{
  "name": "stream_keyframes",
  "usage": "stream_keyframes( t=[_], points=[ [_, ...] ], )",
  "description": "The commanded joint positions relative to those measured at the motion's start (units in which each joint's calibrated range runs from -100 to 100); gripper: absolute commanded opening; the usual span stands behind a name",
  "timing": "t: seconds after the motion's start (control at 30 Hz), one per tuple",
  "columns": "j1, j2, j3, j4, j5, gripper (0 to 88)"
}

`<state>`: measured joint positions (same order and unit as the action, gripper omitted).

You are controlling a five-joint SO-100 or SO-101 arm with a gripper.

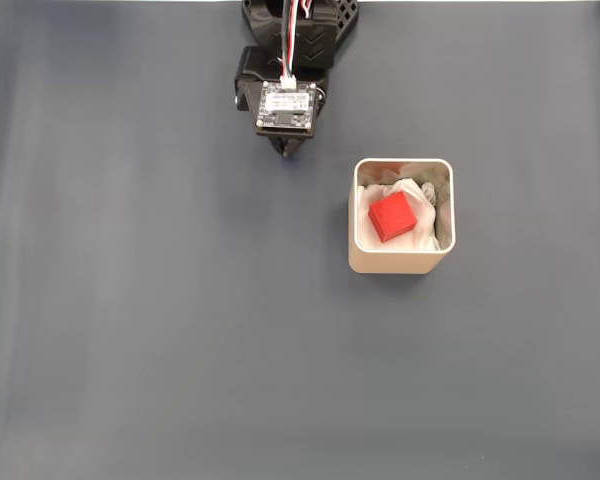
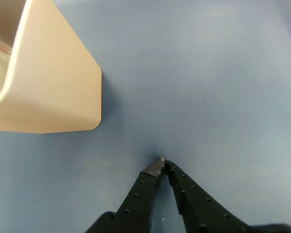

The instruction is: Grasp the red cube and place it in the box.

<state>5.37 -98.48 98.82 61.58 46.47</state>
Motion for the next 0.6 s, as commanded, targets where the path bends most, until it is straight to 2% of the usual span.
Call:
stream_keyframes(
  t=[0.0, 0.3, 0.57],
  points=[
    [-0.2, -1.2, 1.0, 2.9, 0.2, 0.1],
    [-3.6, -1.4, 1.0, 11.8, -0.5, 0.1],
    [-3.4, -1.4, 1.0, 14.4, -0.8, 0.7]
  ],
)
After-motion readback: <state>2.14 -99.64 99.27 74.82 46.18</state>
